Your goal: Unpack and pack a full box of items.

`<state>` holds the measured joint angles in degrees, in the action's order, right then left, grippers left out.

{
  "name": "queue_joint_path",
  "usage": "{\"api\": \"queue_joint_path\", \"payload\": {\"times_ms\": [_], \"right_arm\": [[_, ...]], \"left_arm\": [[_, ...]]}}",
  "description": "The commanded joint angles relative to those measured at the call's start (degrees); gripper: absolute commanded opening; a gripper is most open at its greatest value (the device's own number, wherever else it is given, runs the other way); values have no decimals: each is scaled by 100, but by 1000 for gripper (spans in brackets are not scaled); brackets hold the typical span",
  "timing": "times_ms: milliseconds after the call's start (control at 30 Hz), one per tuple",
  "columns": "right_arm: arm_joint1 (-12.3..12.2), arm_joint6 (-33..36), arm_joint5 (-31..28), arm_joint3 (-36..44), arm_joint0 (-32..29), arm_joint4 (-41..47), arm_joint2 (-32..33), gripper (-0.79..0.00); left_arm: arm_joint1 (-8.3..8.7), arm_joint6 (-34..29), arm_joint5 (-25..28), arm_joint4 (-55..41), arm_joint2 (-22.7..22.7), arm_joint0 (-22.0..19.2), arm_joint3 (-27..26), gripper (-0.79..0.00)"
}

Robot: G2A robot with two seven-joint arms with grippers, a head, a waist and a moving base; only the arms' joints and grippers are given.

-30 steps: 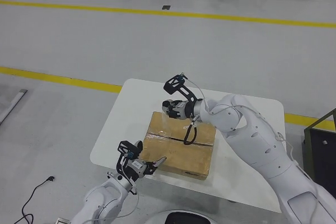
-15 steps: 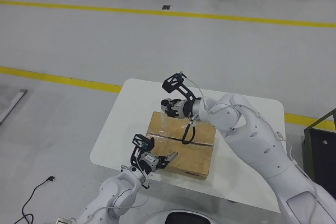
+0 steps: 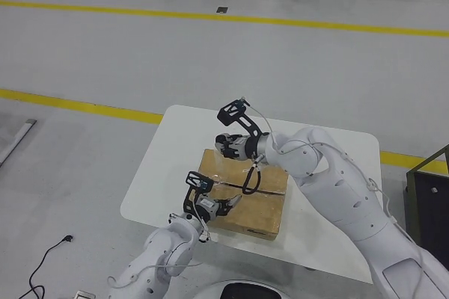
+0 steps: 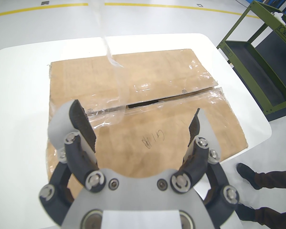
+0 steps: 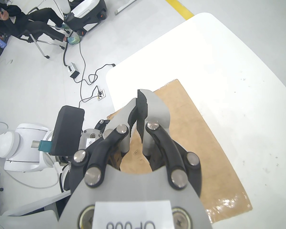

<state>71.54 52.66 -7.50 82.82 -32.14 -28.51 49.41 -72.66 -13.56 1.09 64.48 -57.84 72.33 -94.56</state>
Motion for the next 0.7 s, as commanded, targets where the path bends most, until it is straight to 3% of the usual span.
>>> {"api": "queue_joint_path", "payload": {"times_ms": [0,300,400,433,467,567,667], "right_arm": [[-1,1,13,20,-24,-4,20,-785],[3,29,42,33,-57,-22,96,-785],[2,54,41,38,-64,-30,122,-785],[3,59,47,40,-67,-21,130,-785],[4,64,47,41,-68,-21,136,-785],[7,65,43,36,-79,-21,151,-785],[11,82,35,22,-80,-17,161,-785]], "left_arm": [[-23,-43,-169,141,47,-68,72,0],[-141,-82,-564,129,217,-243,278,0],[-166,-68,-606,160,243,-266,313,-259],[-174,-72,-620,161,248,-272,327,-434],[-181,-71,-629,163,253,-278,337,-486],[-200,-59,-659,183,255,-280,356,-785],[-216,-42,-678,196,250,-274,359,-785]]}}
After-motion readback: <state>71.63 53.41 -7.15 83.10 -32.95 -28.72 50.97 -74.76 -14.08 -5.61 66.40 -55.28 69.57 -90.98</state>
